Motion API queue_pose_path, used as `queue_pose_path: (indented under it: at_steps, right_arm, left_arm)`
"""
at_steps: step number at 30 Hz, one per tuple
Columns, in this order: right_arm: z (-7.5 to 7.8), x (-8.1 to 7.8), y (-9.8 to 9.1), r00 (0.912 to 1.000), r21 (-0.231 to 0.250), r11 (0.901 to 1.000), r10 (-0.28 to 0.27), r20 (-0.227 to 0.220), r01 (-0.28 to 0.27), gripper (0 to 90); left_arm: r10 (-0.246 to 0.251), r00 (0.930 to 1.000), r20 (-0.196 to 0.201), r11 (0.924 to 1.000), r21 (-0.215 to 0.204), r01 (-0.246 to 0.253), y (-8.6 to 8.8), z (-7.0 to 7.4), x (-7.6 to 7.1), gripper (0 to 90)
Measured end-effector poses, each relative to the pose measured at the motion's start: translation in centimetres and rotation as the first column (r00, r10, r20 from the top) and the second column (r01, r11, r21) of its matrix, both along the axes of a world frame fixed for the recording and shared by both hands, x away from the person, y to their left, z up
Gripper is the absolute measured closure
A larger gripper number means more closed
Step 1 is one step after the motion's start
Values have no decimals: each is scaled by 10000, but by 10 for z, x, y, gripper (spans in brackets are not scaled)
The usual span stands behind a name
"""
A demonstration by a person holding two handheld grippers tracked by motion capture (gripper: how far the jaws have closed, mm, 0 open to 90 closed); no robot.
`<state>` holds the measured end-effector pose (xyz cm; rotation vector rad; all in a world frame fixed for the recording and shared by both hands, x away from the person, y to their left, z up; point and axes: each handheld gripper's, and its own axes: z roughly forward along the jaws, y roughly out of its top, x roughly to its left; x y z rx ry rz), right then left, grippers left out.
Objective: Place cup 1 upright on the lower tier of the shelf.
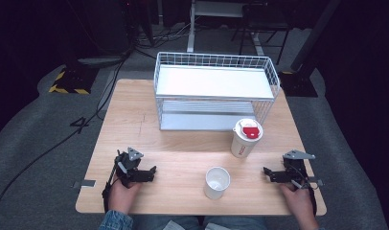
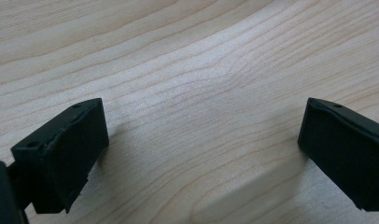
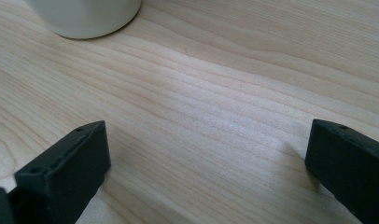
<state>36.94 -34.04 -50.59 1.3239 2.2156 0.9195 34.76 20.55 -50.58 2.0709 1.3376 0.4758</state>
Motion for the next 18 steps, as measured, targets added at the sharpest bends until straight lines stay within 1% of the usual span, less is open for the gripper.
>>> queue_pose_path:
  at_steps: [6, 10, 18]
  right_arm:
    - [0, 1, -1, 9999, -3, 9999, 136, 5, -136, 3]
    - [0, 1, -1, 9999, 2, 9999, 127, -4, -127, 3]
    - [0, 1, -1, 9999, -6, 9999, 121, 4, -121, 4]
  left_arm:
    - [-1, 10000, -2, 10000, 1, 1, 0, 0, 0, 21]
    - [10, 10000, -16, 10000, -1, -10, 0, 0, 0, 21]
    - [-184, 9998, 5, 9998, -7, 184, 1, 0, -1, 21]
